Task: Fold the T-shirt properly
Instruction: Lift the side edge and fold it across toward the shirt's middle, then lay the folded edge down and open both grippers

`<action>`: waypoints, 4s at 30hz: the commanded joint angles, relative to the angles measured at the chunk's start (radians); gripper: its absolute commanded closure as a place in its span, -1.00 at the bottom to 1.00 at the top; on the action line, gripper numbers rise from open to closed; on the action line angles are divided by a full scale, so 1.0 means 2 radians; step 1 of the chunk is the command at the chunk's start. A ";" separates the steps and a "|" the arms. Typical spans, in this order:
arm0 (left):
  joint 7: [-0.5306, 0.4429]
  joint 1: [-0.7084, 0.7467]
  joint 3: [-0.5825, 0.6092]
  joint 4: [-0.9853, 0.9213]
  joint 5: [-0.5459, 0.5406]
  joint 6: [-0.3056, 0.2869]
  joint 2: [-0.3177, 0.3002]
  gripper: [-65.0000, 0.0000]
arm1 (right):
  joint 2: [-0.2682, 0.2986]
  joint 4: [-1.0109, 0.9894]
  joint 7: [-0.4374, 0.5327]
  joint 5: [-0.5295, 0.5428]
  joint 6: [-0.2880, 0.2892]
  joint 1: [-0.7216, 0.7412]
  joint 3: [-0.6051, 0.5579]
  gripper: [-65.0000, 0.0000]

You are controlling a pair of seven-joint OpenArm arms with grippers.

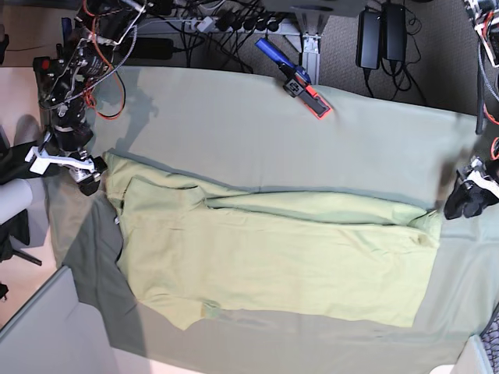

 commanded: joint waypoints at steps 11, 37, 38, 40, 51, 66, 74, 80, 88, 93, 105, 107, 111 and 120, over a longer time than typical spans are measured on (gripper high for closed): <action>-0.015 -0.008 -0.002 0.008 -0.016 -0.006 0.000 -0.34 | -0.027 -0.059 -0.037 0.071 0.066 0.011 -0.013 -0.36; -0.013 -0.008 -0.001 0.008 -0.025 0.016 0.028 -0.34 | -0.049 -0.001 -0.065 0.068 0.070 0.012 -0.013 1.00; -0.013 -0.008 -0.001 0.008 -0.026 0.016 0.028 -0.34 | -0.049 -0.001 -0.065 0.068 0.070 0.012 -0.013 1.00; -0.013 -0.008 -0.001 0.008 -0.026 0.029 0.030 -0.34 | -0.049 -0.001 -0.065 0.062 0.073 0.012 -0.013 1.00; -0.013 -0.011 -0.001 0.007 -0.033 0.040 0.071 -0.34 | -0.049 -0.001 -0.065 0.059 0.088 0.011 -0.013 1.00; -0.026 -0.078 0.001 -0.099 0.005 0.051 0.082 -0.34 | -0.049 -0.001 -0.065 0.059 0.088 0.010 -0.013 1.00; -0.006 -0.077 0.027 -0.099 0.008 -0.001 0.082 1.00 | -0.049 -0.001 -0.065 0.059 0.088 0.010 -0.013 1.00; 0.030 -0.078 0.044 -0.091 -0.057 -0.006 0.082 1.00 | -0.049 -0.001 -0.065 0.059 0.088 0.011 -0.013 1.00; 0.092 -0.073 0.043 -0.024 -0.101 -0.006 0.081 1.00 | -0.035 0.000 -0.080 0.077 0.089 0.011 -0.013 1.00; 0.095 -0.060 0.043 0.003 -0.101 -0.006 0.079 1.00 | -0.018 0.008 -0.093 0.096 0.093 0.003 -0.012 1.00; 0.100 0.012 0.043 0.073 -0.113 -0.006 0.035 1.00 | -0.005 0.103 -0.108 0.106 0.105 -0.078 -0.012 1.00; 0.100 0.029 0.043 0.089 -0.114 -0.006 0.024 1.00 | -0.005 0.117 -0.108 0.106 0.105 -0.095 -0.012 1.00; 0.100 0.053 0.042 0.097 -0.116 -0.006 0.008 1.00 | -0.005 0.141 -0.108 0.107 0.105 -0.126 -0.012 1.00; 0.110 0.091 -0.003 0.097 -0.142 -0.006 -0.010 1.00 | -0.004 0.186 -0.109 0.107 0.105 -0.183 -0.012 1.00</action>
